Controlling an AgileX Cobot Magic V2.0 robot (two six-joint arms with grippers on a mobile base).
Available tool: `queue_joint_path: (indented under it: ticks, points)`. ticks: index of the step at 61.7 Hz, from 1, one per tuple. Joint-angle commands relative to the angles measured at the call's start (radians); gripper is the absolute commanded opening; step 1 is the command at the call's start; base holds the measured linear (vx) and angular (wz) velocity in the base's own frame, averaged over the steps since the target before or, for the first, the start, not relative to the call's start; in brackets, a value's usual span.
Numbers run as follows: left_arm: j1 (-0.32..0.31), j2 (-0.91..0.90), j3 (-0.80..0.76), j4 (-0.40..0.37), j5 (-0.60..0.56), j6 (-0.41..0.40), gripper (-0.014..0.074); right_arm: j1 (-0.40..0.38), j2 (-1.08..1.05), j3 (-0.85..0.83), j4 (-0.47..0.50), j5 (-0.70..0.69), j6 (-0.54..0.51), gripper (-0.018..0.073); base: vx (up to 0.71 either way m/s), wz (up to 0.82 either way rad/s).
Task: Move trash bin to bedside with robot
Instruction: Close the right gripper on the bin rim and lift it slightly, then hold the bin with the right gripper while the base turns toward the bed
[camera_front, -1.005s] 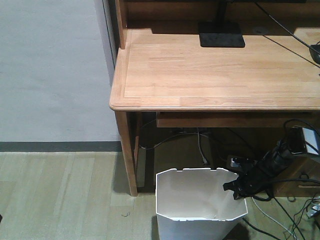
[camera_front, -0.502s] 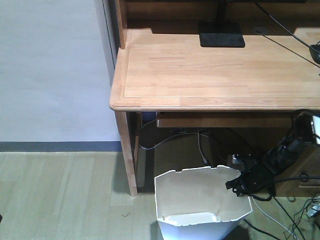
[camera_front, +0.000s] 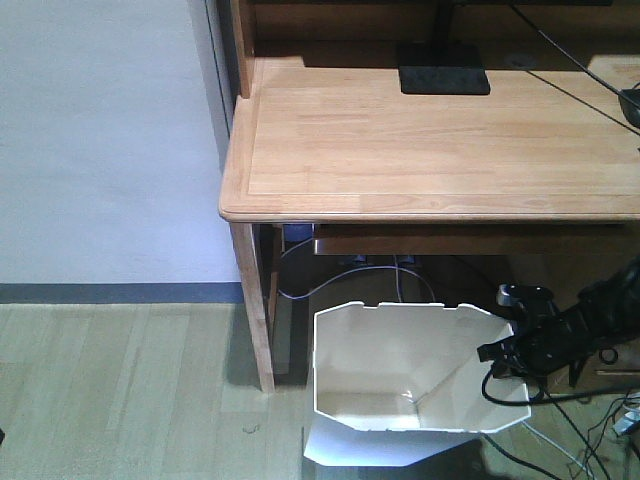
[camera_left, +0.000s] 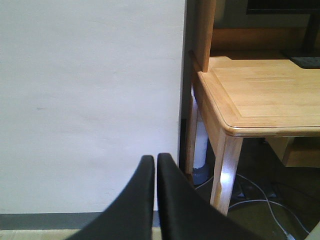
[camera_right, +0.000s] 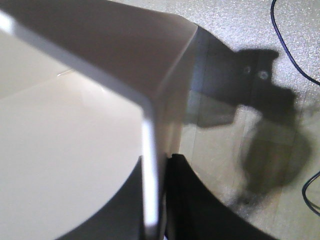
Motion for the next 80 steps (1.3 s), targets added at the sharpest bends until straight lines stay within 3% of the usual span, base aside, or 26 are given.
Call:
queue_joint_path:
  ticks: [1, 15, 24, 80]
  points:
    - [-0.002, -0.014, 0.019, -0.003, -0.069, -0.004, -0.0006, -0.01, -0.139, 0.094, 0.073, 0.15, -0.094, -0.0005, 0.0, 0.0]
    - [-0.002, -0.014, 0.019, -0.003, -0.069, -0.004, -0.0006, -0.007, -0.261, 0.238, 0.265, 0.168, -0.217, -0.0005, 0.0, 0.0]
    - [-0.002, -0.014, 0.019, -0.003, -0.069, -0.004, -0.0006, -0.007, -0.273, 0.243, 0.354, 0.184, -0.235, -0.0005, 0.0, 0.0]
    - [-0.002, -0.014, 0.019, -0.003, -0.069, -0.004, -0.0006, -0.007, -0.273, 0.243, 0.358, 0.219, -0.234, -0.0005, -0.01, 0.04]
